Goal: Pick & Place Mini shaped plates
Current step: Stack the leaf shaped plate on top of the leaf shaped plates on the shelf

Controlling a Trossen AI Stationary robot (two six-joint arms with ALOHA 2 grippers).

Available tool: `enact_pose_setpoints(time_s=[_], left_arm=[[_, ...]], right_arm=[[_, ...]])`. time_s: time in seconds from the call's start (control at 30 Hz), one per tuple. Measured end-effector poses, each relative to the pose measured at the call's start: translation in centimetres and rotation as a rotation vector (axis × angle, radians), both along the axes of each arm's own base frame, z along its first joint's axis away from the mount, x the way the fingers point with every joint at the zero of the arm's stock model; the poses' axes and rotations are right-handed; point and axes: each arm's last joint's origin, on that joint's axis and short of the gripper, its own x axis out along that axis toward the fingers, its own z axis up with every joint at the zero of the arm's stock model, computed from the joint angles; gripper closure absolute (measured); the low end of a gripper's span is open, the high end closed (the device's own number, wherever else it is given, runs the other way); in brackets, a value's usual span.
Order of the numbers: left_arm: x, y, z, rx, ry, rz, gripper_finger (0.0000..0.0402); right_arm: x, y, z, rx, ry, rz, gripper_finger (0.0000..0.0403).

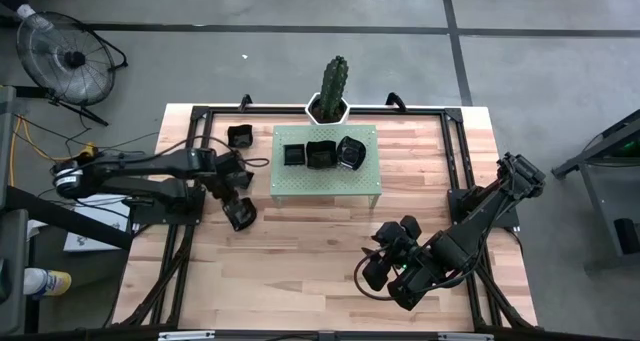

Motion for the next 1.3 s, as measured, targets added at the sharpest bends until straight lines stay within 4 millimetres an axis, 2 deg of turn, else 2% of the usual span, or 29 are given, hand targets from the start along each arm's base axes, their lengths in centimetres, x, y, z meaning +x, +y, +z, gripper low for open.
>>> enact_pose_setpoints(time_s=[0.2, 0.43, 0.67, 0.8, 1.07, 1.3], left_arm=[[-0.1, 0.0, 3.8, 0.050, -0.120, -0.024, 0.0401], [-1.6, -1.3, 9.3, 0.204, -0.202, -0.025, 0.0401], [-1.5, -2.5, 13.8, 0.453, -0.403, 0.068, 0.0401], [-0.8, -3.1, 15.2, 0.593, -0.484, 0.114, 0.0401], [1.8, -5.0, 16.2, 0.816, -0.605, 0.087, 0.0401], [4.0, -7.0, 16.7, 0.998, -0.665, 0.047, 0.0401]], right_arm=[[0.0, 0.0, 0.0, -0.006, -0.008, -0.007, 0.0219], [0.4, -0.2, 0.3, -0.027, -0.088, -0.052, 0.0219], [3.2, -1.5, 1.0, -0.115, -0.232, -0.091, 0.0219], [5.9, -2.6, 1.0, -0.168, -0.296, -0.106, 0.0219], [10.9, -5.7, 1.3, -0.228, -0.417, -0.118, 0.0219], [12.7, -8.6, 2.2, -0.248, -0.472, -0.124, 0.0219]])
